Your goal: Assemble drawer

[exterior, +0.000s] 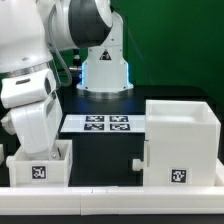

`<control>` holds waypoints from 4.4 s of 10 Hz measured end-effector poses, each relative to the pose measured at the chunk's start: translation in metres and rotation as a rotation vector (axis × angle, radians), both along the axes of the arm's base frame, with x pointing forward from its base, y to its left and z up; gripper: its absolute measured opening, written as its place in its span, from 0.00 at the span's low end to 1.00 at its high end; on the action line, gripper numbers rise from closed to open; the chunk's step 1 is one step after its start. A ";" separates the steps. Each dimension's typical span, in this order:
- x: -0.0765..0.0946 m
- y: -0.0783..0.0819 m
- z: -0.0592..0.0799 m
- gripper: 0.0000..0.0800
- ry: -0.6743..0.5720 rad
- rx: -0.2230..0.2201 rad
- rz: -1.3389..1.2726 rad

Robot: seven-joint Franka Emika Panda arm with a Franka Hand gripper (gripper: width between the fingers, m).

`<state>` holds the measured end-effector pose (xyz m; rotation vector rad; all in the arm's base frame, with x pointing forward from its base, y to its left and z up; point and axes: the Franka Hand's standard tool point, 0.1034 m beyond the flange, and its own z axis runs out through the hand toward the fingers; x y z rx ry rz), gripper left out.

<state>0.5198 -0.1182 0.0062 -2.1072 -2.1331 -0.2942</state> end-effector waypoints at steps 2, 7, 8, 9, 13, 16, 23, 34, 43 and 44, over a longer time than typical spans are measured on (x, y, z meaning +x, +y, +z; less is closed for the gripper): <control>0.003 0.008 0.011 0.05 -0.014 -0.005 0.001; 0.027 0.087 0.064 0.05 -0.043 -0.066 -0.124; 0.026 0.086 0.062 0.05 -0.040 -0.065 -0.123; 0.025 0.085 0.062 0.05 -0.039 -0.065 -0.124; 0.023 0.128 0.065 0.05 0.043 -0.093 -0.144; 0.023 0.127 0.062 0.05 0.041 -0.090 -0.147; 0.020 0.131 0.053 0.05 0.043 -0.079 -0.145; 0.025 0.137 0.054 0.05 0.039 -0.076 -0.137; 0.031 0.137 0.053 0.05 0.022 -0.073 -0.096; 0.030 0.137 0.053 0.05 0.022 -0.073 -0.096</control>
Offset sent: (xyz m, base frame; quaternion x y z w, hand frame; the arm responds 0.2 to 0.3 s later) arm 0.0093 0.0680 0.0573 -0.0450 -0.1001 0.0235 0.9937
